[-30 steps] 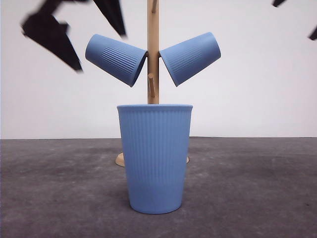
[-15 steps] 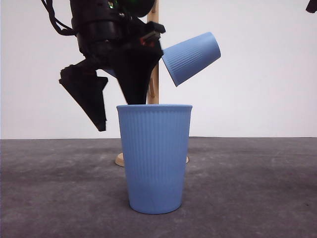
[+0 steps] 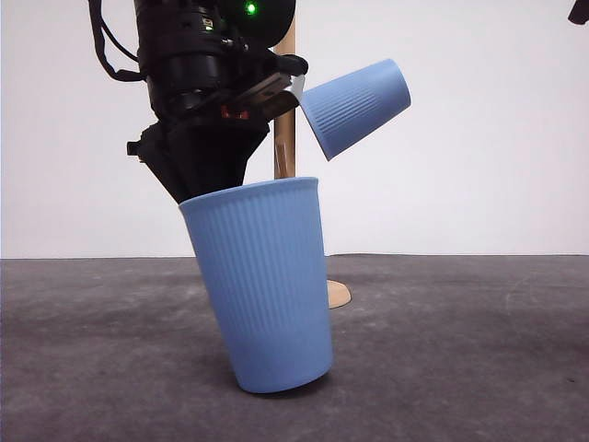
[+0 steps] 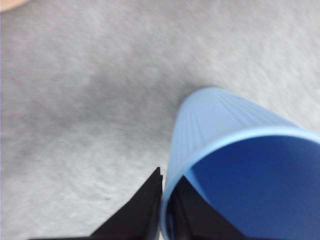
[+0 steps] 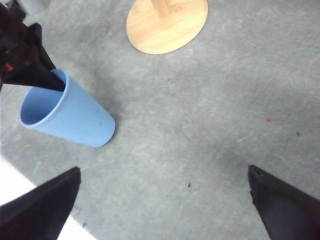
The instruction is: Place three cups
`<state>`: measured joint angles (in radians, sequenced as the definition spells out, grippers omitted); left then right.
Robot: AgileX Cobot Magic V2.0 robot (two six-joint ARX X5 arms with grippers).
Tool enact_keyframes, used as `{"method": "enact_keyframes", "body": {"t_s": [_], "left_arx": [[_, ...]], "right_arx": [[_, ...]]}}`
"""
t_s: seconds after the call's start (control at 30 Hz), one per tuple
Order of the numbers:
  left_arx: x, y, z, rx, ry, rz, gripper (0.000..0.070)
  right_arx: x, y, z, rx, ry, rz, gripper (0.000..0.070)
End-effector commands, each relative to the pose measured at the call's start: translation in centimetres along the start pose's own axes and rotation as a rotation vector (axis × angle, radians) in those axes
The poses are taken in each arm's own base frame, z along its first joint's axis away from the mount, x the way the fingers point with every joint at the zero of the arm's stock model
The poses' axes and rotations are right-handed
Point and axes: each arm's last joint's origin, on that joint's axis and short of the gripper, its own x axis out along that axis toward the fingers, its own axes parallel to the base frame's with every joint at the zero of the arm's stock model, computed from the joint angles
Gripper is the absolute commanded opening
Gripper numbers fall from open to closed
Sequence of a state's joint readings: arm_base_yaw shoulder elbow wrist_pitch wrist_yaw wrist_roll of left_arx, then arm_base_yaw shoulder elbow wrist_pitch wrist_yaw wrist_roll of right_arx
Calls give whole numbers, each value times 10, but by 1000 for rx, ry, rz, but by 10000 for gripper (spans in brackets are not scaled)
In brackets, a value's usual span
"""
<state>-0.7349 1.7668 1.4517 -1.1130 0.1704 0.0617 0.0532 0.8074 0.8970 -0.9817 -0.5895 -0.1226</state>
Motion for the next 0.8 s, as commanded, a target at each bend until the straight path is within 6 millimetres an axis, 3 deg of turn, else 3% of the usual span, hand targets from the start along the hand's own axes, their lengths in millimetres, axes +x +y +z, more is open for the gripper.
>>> {"method": "enact_keyframes", "body": {"t_s": [0.0, 0.4, 0.77], "left_arx": [[-1, 0, 2, 59, -3, -52, 4], [-67, 19, -21, 120, -278, -304, 4], [-127, 33, -49, 280, -651, -655, 4]], "right_arx": [[-1, 2, 4, -2, -16, 20, 672], [-1, 3, 6, -13, -37, 83, 672], [-4, 11, 21, -102, -179, 382, 672]]}}
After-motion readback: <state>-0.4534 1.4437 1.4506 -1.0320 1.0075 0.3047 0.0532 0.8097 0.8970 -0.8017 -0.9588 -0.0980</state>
